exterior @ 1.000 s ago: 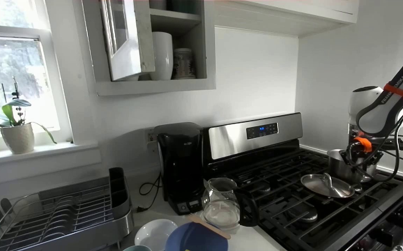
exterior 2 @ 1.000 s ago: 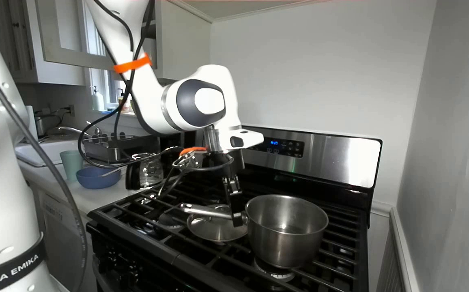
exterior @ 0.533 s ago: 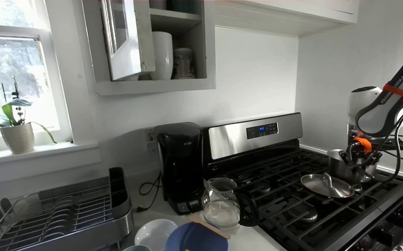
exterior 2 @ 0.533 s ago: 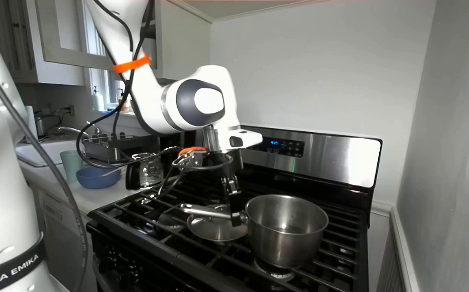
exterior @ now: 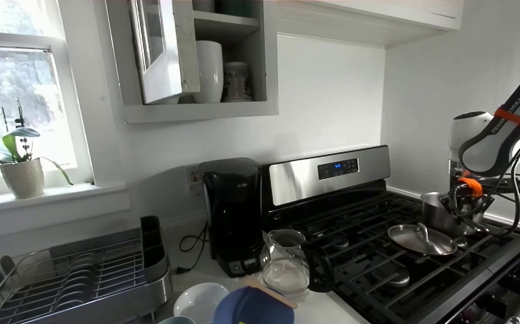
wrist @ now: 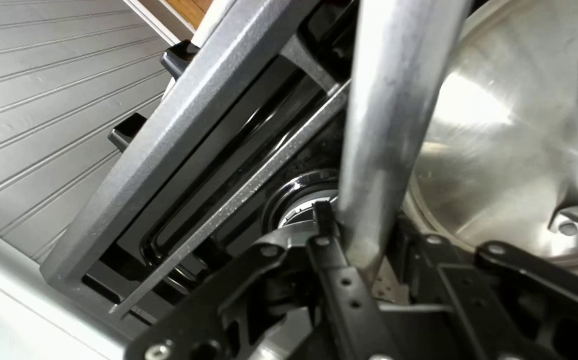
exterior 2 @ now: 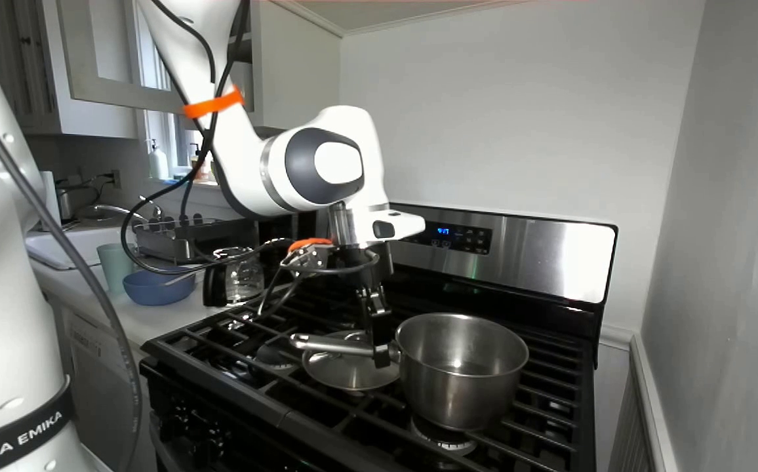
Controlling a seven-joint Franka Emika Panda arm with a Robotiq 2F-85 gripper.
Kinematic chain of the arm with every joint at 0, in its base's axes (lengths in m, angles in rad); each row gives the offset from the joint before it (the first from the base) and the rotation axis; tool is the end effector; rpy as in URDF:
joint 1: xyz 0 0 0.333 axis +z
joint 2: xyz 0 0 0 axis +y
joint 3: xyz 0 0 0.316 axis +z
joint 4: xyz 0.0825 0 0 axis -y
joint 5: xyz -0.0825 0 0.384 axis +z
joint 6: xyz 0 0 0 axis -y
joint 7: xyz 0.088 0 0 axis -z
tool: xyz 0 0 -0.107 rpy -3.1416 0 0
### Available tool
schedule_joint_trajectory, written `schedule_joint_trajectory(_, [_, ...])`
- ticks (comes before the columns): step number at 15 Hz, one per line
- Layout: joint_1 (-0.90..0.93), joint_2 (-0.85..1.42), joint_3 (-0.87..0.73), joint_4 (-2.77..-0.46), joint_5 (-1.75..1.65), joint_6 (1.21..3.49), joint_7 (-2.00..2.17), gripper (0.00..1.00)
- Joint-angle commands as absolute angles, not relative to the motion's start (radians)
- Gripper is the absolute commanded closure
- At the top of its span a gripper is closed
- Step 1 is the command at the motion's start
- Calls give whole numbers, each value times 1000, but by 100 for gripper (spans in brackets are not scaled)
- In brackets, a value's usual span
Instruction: Move the pot to the right
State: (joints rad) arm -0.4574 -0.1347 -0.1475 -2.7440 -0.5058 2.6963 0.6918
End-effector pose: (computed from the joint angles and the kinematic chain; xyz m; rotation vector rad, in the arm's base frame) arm 0.3380 -0.2118 0.2669 2.6674 -1.2032 0.1423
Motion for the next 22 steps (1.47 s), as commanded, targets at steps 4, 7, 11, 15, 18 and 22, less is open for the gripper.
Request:
schedule_joint_trajectory(4, [-438, -157, -168, -2741, -519, 2648, 654, 89])
schedule_joint_trajectory(7, [-441, -166, -166, -2741, -524, 2635, 667, 93])
schedule_joint_trajectory(11, [-439, -179, -168, -2745, -516, 2612, 651, 93])
schedule_joint_trajectory(15, [-437, -192, -168, -2743, -509, 2578, 631, 93])
schedule_joint_trajectory(18, [-431, -198, -173, -2744, -494, 2555, 583, 93])
schedule_joint_trajectory(22, [-424, -192, -184, -2742, -461, 2564, 508, 93])
